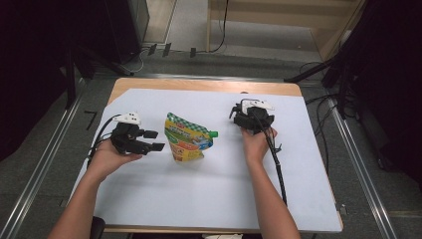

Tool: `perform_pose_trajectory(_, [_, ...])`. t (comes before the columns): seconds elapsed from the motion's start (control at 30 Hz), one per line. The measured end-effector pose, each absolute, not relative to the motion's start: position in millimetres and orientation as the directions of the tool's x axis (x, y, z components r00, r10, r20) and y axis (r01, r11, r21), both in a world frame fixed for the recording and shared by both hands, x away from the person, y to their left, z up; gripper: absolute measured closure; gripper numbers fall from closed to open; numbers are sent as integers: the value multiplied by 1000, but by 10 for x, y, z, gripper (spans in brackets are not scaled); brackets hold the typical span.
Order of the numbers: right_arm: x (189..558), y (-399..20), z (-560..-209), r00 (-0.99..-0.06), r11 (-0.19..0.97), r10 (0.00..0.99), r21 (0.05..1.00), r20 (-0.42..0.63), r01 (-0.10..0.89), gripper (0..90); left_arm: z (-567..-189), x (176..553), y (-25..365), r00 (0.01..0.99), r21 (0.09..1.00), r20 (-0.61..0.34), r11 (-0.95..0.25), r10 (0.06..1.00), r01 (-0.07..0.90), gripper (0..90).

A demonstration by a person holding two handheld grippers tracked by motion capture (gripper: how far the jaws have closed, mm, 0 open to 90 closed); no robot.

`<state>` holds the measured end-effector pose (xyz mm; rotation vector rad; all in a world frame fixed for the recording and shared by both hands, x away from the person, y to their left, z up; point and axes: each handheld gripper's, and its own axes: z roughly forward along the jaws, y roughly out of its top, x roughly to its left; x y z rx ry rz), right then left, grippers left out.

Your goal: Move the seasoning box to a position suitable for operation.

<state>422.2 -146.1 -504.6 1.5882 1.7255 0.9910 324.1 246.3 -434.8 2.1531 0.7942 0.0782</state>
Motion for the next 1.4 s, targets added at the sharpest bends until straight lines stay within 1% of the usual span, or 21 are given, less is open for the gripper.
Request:
perform_pose_trajectory(0.1, [4248,-1457,-5054,-109,2,992,833,70,554,114,-4349,3237,2453,800,722,-204,-465,564,512,394])
perform_pose_trajectory(0.2, [4268,-1465,-5054,-118,21,992,831,54,556,139,-4348,3237,2453,801,723,-204,-466,562,511,395])
perform_pose_trajectory(0.53, [4254,-1509,-5024,-141,21,987,821,73,570,148,-4350,3242,2460,802,722,-207,-465,561,512,397])
perform_pose_trajectory(0.77, [4174,-1544,-4934,-190,58,980,815,65,577,151,-4349,3235,2464,805,722,-209,-468,555,510,403])
perform_pose_trajectory(0.97, [3991,-1622,-4812,-243,80,967,825,70,559,152,-4348,3216,2465,807,720,-210,-471,552,509,409])
perform_pose_trajectory(1.1, [3758,-1676,-4739,-304,102,949,832,83,545,153,-4357,3175,2454,807,718,-214,-471,550,512,405])
perform_pose_trajectory(1.2, [3599,-1707,-4710,-337,106,936,834,100,541,153,-4366,3104,2451,809,714,-213,-478,548,512,399])
perform_pose_trajectory(1.23, [3599,-1707,-4710,-337,106,936,834,100,541,153,-4366,3104,2451,809,714,-213,-478,548,512,398])
perform_pose_trajectory(1.27, [3495,-1726,-4696,-353,110,930,837,104,536,154,-4366,3083,2457,808,715,-216,-475,549,514,398])
perform_pose_trajectory(1.33, [3448,-1739,-4691,-364,115,926,837,105,535,154,-4369,3034,2466,808,716,-229,-469,542,518,399])
perform_pose_trajectory(1.4, [3319,-1768,-4679,-389,129,915,838,105,530,154,-4355,2939,2470,824,722,-230,-478,517,501,421])
